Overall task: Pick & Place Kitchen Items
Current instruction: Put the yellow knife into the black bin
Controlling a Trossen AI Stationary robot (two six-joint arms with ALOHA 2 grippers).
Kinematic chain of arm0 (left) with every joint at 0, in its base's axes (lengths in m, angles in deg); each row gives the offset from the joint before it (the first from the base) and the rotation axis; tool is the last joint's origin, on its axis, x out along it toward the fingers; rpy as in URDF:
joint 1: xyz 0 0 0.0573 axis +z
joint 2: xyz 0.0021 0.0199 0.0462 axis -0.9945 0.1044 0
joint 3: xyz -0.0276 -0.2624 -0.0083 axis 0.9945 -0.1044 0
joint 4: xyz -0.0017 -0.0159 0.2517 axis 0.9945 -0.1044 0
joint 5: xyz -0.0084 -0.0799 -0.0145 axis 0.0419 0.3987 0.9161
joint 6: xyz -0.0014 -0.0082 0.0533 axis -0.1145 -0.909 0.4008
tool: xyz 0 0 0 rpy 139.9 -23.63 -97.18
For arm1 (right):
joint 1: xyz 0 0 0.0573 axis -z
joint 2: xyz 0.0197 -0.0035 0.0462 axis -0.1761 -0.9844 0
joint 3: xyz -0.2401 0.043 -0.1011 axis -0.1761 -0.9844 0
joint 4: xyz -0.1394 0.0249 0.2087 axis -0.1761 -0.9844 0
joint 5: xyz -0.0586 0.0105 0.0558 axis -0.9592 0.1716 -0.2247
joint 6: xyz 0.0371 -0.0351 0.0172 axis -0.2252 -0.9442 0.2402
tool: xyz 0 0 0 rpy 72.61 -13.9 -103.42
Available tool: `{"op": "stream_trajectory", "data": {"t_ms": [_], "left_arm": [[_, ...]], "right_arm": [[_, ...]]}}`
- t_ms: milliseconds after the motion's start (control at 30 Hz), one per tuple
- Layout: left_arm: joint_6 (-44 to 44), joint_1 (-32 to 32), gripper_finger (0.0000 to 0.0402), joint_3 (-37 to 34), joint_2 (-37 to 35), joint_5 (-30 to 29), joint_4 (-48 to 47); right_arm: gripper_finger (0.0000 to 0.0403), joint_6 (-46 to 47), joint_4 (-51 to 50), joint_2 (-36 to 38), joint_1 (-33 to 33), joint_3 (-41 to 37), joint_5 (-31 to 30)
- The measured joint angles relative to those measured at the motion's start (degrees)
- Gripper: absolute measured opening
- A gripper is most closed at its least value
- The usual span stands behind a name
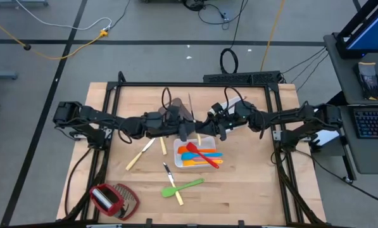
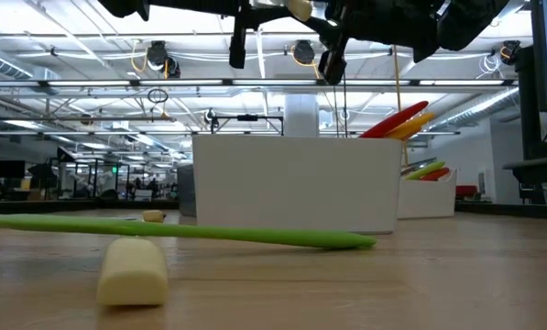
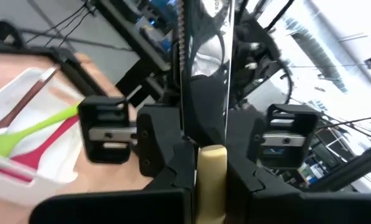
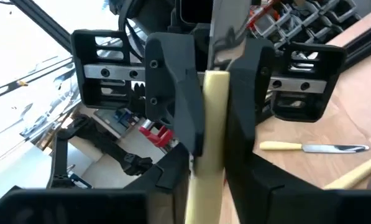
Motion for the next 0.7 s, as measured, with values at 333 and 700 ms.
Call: {"op": "stream_trajectory", "data": {"t_ms": [333,700], "left_arm": [[-4.23,0.64,0.0033,0.02,-1.5,-0.62,-8.82],[-14.05,5.31,0.0033,-0.24,-8.96,-11.73,-34.92]], "right_arm": [[0.0121,0.5,-3.87,-0.12,0.13,0.02,5.91],[0.0116,-3.64,-12.59,0.06,0.05,0.11,12.45]]}}
